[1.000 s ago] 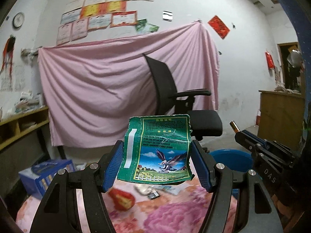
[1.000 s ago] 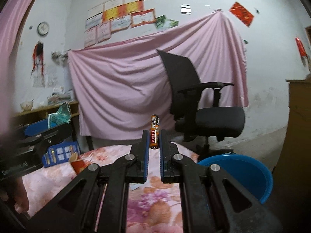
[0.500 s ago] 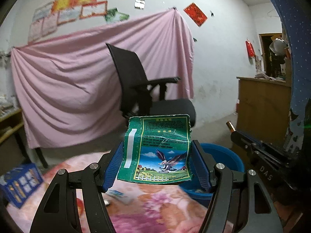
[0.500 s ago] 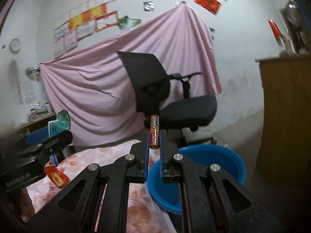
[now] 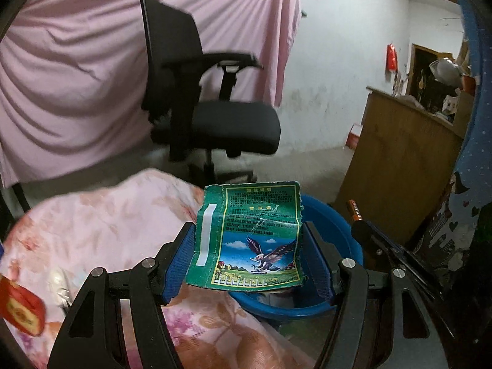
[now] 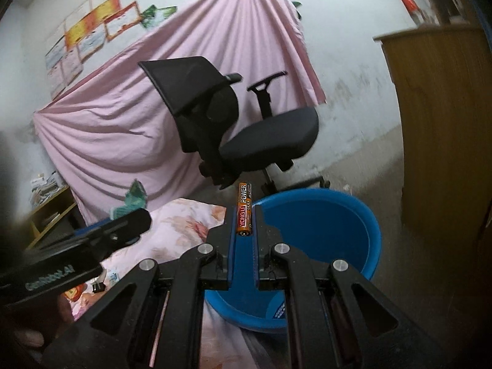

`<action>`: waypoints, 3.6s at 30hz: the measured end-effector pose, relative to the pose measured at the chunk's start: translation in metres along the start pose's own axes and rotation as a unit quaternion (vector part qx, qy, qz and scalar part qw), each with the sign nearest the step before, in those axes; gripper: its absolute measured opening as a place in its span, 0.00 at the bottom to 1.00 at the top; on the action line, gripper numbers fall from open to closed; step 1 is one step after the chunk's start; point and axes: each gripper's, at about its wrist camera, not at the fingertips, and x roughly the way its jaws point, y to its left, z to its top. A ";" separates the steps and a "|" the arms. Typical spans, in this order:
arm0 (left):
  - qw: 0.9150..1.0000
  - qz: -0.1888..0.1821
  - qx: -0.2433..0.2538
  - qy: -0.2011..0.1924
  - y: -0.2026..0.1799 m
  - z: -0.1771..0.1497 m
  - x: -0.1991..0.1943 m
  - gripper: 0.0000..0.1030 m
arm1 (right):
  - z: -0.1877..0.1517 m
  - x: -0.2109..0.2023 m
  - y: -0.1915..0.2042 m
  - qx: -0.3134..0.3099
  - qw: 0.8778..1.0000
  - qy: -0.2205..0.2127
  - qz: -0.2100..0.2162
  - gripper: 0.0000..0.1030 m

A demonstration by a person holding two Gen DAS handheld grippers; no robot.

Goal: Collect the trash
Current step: 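Carry both items over the blue bucket and open both tools to drop them, then bring both tools back over the table, then grasp the red paper cup with the left tool while the right tool grasps the white sachet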

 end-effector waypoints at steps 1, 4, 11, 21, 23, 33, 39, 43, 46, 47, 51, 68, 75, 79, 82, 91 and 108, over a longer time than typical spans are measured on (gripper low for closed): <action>1.000 -0.002 -0.002 0.008 -0.001 0.001 0.007 0.61 | -0.001 0.002 -0.004 0.005 1.000 0.003 -0.002 0.29; 1.000 -0.006 -0.007 0.027 -0.001 -0.004 0.017 0.61 | -0.005 0.009 -0.014 0.019 1.000 0.018 -0.008 0.29; 0.998 -0.007 -0.012 0.061 0.000 -0.010 0.038 0.62 | -0.018 0.024 -0.031 0.049 0.998 0.046 -0.021 0.29; 0.995 -0.013 -0.034 0.088 0.009 -0.015 0.048 0.62 | -0.023 0.030 -0.043 0.074 0.995 0.060 -0.028 0.32; 0.995 -0.013 -0.033 0.090 0.009 -0.015 0.049 0.62 | -0.022 0.031 -0.044 0.077 0.995 0.059 -0.029 0.32; 0.995 -0.014 -0.030 0.092 0.007 -0.016 0.049 0.64 | -0.020 0.030 -0.047 0.084 0.994 0.056 -0.034 0.34; 0.996 -0.014 -0.044 0.073 0.011 -0.016 0.040 0.65 | -0.014 0.028 -0.046 0.089 0.994 0.051 -0.037 0.37; 0.997 -0.017 -0.055 0.050 0.015 -0.013 0.021 0.65 | -0.004 0.017 -0.037 0.072 0.996 0.031 -0.035 0.42; 0.998 -0.017 -0.062 0.022 0.021 -0.009 -0.001 0.70 | 0.003 0.008 -0.029 0.060 0.998 0.017 -0.031 0.49; 0.998 -0.017 -0.065 0.013 0.022 -0.008 -0.007 0.74 | 0.005 0.005 -0.026 0.056 0.998 0.011 -0.029 0.51; 0.997 -0.013 -0.074 -0.035 0.033 -0.004 -0.040 0.80 | 0.014 -0.007 -0.011 0.041 0.999 -0.014 -0.019 0.63; 0.975 0.098 -0.065 -0.190 0.093 -0.027 -0.151 0.99 | 0.020 -0.042 0.068 -0.044 0.990 -0.121 0.053 1.00; 0.962 0.148 -0.077 -0.218 0.126 -0.055 -0.180 0.99 | 0.010 -0.046 0.108 -0.095 0.983 -0.138 0.078 1.00; 0.955 0.172 -0.084 -0.226 0.146 -0.075 -0.197 0.99 | 0.000 -0.044 0.132 -0.126 0.978 -0.136 0.098 1.00; 0.953 0.184 -0.094 -0.224 0.160 -0.089 -0.203 0.99 | -0.007 -0.039 0.149 -0.151 0.974 -0.127 0.109 1.00; 0.957 0.180 -0.147 -0.174 0.204 -0.119 -0.202 0.99 | -0.031 -0.009 0.185 -0.211 0.969 -0.067 0.108 1.00; 0.978 0.137 -0.156 -0.016 0.222 -0.120 -0.131 0.92 | -0.046 0.067 0.183 -0.213 0.969 0.111 0.060 1.00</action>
